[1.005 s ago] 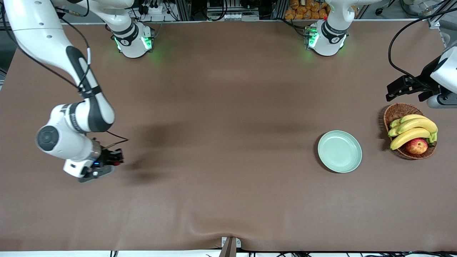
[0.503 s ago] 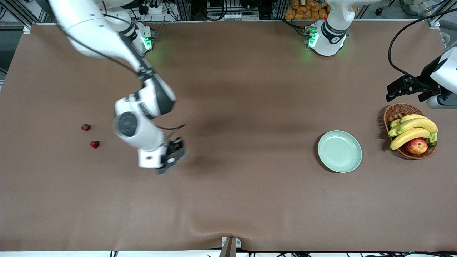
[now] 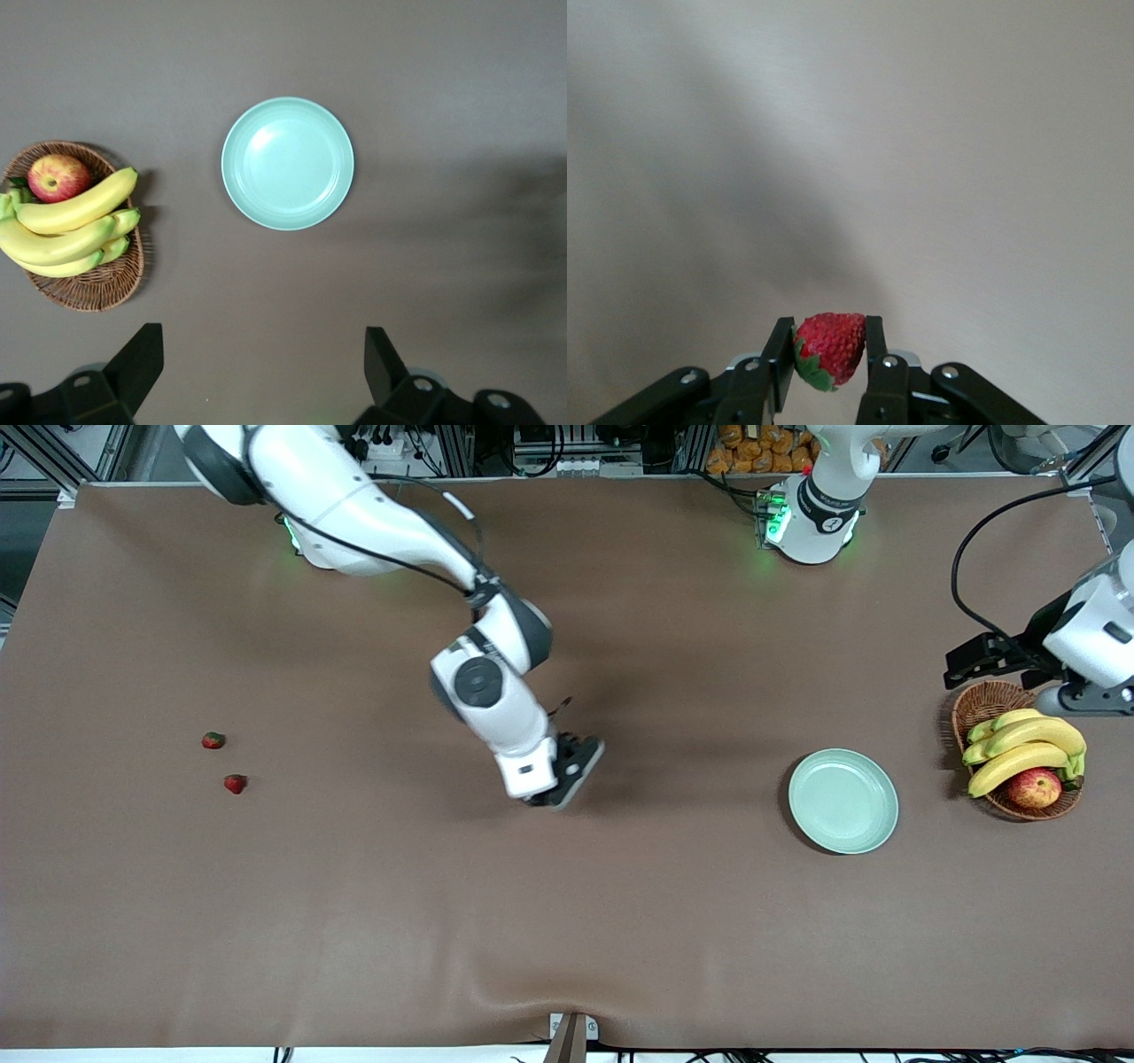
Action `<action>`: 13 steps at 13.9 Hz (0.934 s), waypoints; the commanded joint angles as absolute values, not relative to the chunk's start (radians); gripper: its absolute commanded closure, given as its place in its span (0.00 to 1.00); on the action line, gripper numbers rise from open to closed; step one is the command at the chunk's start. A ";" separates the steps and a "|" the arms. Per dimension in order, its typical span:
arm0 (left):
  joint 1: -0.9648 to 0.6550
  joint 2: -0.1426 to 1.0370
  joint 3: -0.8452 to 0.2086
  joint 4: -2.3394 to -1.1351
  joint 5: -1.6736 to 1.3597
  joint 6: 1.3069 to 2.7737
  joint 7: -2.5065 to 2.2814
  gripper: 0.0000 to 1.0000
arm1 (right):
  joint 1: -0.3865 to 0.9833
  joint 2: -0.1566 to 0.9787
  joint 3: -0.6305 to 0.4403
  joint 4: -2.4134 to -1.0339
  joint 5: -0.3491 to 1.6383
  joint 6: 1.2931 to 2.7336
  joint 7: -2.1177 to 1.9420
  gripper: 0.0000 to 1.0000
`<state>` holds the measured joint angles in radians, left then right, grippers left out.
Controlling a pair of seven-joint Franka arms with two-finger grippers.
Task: Collect all strawberries into plate
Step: 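Carry the strawberry with the right gripper toward the table's middle, then release the strawberry with the right gripper while the left gripper approaches it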
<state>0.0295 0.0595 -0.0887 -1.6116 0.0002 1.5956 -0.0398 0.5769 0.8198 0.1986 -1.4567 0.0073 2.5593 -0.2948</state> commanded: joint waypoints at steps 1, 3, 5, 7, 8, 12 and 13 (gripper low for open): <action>0.028 0.095 -0.100 -1.632 -0.002 1.620 -0.043 0.00 | 0.667 0.903 0.190 -1.339 0.002 2.559 -0.235 1.00; 0.020 0.124 -0.100 -1.657 -0.003 1.670 -0.046 0.00 | 0.715 0.946 0.190 -1.309 0.002 2.563 -0.203 1.00; 0.011 0.149 -0.100 -1.686 -0.003 1.725 -0.044 0.00 | 0.745 0.989 0.187 -1.286 0.002 2.614 -0.193 1.00; -0.008 0.175 -0.101 -1.704 -0.009 1.765 -0.048 0.00 | 0.750 1.003 0.184 -1.282 0.000 2.631 -0.193 0.51; -0.009 0.192 -0.103 -1.704 -0.020 1.769 -0.057 0.00 | 0.749 1.003 0.184 -1.284 -0.002 2.631 -0.193 0.01; -0.024 0.250 -0.142 -1.704 -0.038 1.808 -0.084 0.00 | 0.729 0.956 0.184 -1.292 0.011 2.619 -0.190 0.00; -0.043 0.268 -0.156 -1.704 -0.038 1.830 -0.125 0.00 | 0.712 0.936 0.184 -1.296 0.012 2.612 -0.187 0.00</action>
